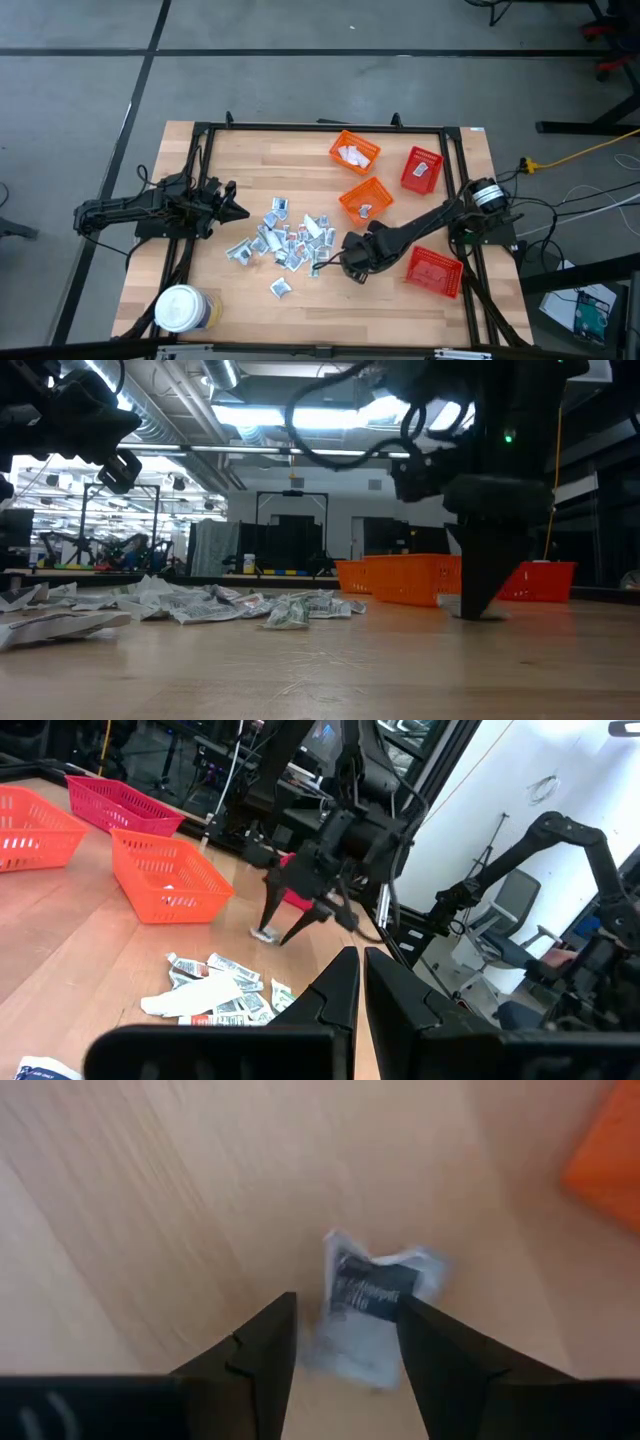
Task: Pick & Place First Aid Supplies
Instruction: Put the gray towelette pack into the bottom red bin
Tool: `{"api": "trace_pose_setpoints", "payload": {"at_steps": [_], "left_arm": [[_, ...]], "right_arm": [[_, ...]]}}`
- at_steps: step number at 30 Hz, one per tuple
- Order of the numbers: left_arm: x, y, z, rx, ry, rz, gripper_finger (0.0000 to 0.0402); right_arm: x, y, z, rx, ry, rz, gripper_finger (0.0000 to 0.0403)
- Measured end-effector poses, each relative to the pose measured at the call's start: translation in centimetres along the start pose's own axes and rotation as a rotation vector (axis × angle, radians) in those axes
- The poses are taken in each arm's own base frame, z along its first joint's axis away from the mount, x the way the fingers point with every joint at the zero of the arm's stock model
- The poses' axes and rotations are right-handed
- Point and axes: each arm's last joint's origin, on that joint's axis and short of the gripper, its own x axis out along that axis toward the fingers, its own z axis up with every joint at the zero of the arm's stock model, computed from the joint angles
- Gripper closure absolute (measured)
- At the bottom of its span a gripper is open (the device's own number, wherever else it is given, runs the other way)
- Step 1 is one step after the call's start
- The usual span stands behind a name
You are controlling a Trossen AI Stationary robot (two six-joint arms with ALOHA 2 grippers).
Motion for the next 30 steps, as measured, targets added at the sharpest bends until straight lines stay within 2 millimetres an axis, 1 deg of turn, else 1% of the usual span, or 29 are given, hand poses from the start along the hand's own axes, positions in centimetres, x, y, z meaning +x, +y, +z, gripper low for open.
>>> {"api": "trace_pose_setpoints", "payload": {"at_steps": [2,4,10,11,15,18,22,25,27,30], "left_arm": [[0.0,0.0,0.0,0.000,0.000,0.000,0.0386],[0.0,0.0,0.0,0.000,0.000,0.000,0.0386],[0.0,0.0,0.0,0.000,0.000,0.000,0.0386],[0.0,0.0,0.0,0.000,0.000,0.000,0.0386],[0.0,0.0,0.0,0.000,0.000,0.000,0.0386],[0.0,0.0,0.0,0.000,0.000,0.000,0.0386],[0.0,0.0,0.0,0.000,0.000,0.000,0.0386],[0.0,0.0,0.0,0.000,0.000,0.000,0.0386],[0.0,0.0,0.0,0.000,0.000,0.000,0.0386],[0.0,0.0,0.0,0.000,0.000,0.000,0.0386]], "right_arm": [[0.2,0.1,0.0,0.003,0.008,0.002,0.0247],[0.4,0.2,0.0,0.004,0.015,0.012,0.0271],[0.3,0.3,0.0,0.005,0.022,0.030,0.0382],[0.1,0.3,0.0,0.004,0.026,0.038,0.0391],[-0.8,0.8,0.0,0.013,0.071,0.060,0.0389],[-2.5,1.4,0.3,0.005,0.085,0.108,0.0397],[-5.1,2.0,0.7,-0.011,0.099,0.149,0.0396],[-7.7,2.2,0.6,-0.032,0.107,0.180,0.0399],[-9.5,2.2,0.3,-0.046,0.121,0.171,0.0399],[-11.3,1.8,-0.6,-0.050,0.172,0.116,0.0399]]}}
